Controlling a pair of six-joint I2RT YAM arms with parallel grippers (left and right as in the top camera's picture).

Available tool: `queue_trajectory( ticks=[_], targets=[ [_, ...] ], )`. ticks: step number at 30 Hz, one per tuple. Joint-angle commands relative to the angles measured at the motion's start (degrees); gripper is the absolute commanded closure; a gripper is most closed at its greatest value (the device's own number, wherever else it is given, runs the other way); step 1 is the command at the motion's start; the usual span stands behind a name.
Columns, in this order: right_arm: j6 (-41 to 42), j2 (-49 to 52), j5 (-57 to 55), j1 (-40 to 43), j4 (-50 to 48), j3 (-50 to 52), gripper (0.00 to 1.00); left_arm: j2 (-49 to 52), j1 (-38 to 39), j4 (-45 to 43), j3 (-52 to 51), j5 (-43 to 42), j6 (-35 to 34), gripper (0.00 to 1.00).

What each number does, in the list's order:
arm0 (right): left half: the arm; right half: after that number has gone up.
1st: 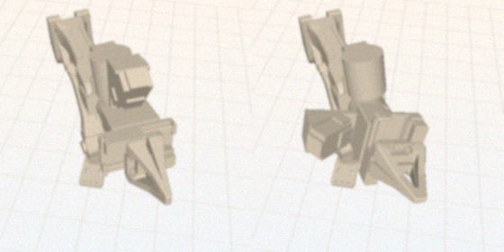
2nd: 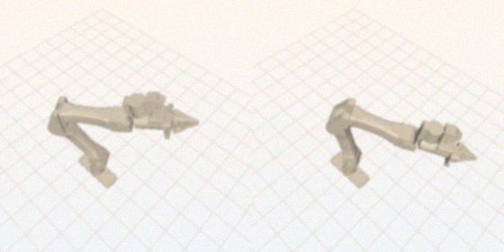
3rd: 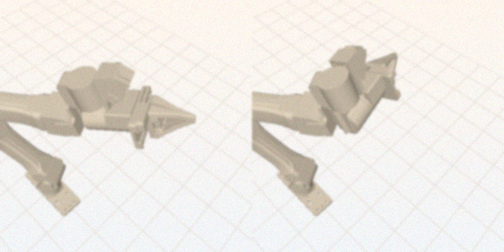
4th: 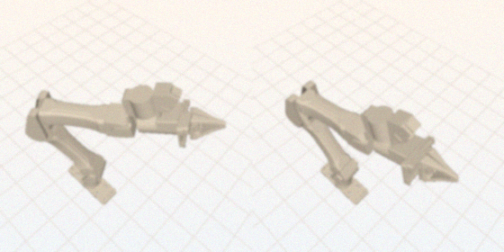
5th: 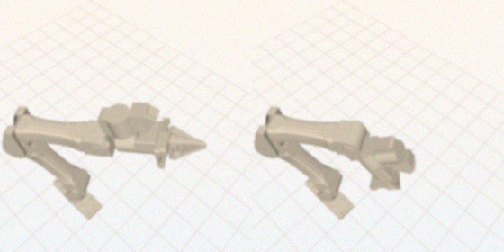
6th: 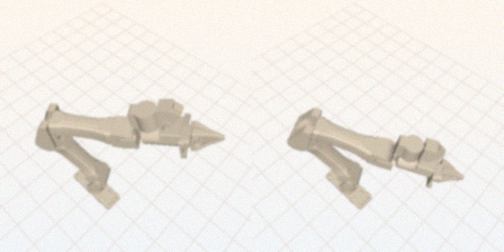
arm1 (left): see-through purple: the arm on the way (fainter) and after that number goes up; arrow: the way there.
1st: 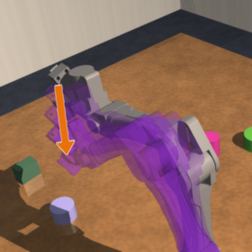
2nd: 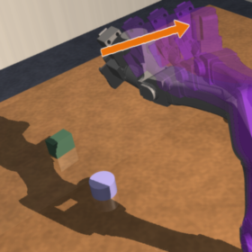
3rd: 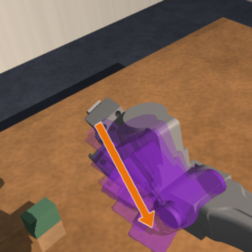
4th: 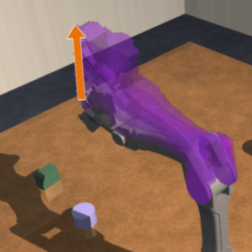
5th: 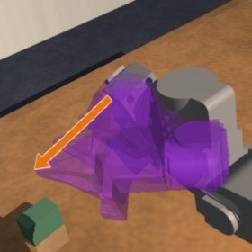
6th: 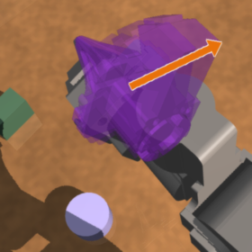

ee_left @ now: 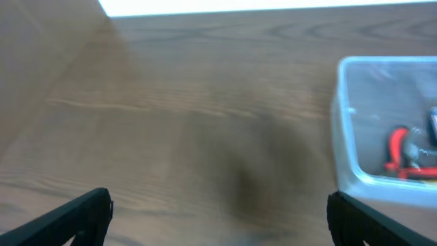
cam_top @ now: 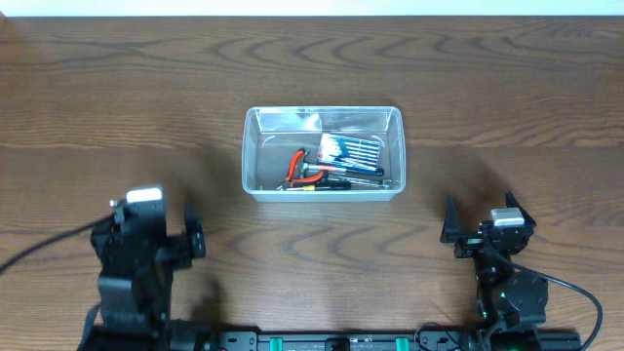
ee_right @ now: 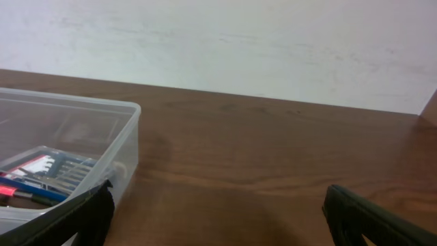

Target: Pack container

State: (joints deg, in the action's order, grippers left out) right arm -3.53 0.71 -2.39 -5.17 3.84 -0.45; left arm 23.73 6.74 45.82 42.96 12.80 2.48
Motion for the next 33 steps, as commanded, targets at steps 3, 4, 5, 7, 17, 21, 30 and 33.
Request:
queue_trajectory(
  ticks=[3,4,5,7,17,21,30,33],
  targets=[
    [0.72,-0.44,-0.61,0.37,0.22,0.13,0.01,-12.2,-0.74,0.57,-5.9,-8.37,-1.03,0.02],
    [0.72,-0.44,-0.61,0.37,0.22,0.13,0.01,-14.32,-0.74,-0.42,-7.87,-8.41,-1.01,0.01],
    [0.72,-0.44,-0.61,0.37,0.22,0.13,0.01,-16.39,-0.74,-1.88,-10.12,-8.9,-0.52,0.02],
    [0.72,-0.44,-0.61,0.37,0.22,0.13,0.01,-19.65,-0.72,-5.64,-14.56,-11.69,2.12,0.02],
    [0.72,-0.44,-0.61,0.37,0.22,0.13,0.01,-23.61,-0.74,-32.94,-32.68,-13.75,6.56,0.02],
    [0.72,-0.44,-0.61,0.37,0.22,0.13,0.01,-23.61,-0.94,-41.24,-38.36,-15.04,6.95,0.02],
    [0.72,-0.44,-0.61,0.37,0.22,0.13,0.01,-23.63,-3.13,-42.93,-42.73,-24.63,6.8,0.02],
    [0.72,-0.44,-0.61,0.37,0.22,0.13,0.01,-23.63,-3.98,-42.93,-42.73,-27.34,6.93,0.02]
  ],
)
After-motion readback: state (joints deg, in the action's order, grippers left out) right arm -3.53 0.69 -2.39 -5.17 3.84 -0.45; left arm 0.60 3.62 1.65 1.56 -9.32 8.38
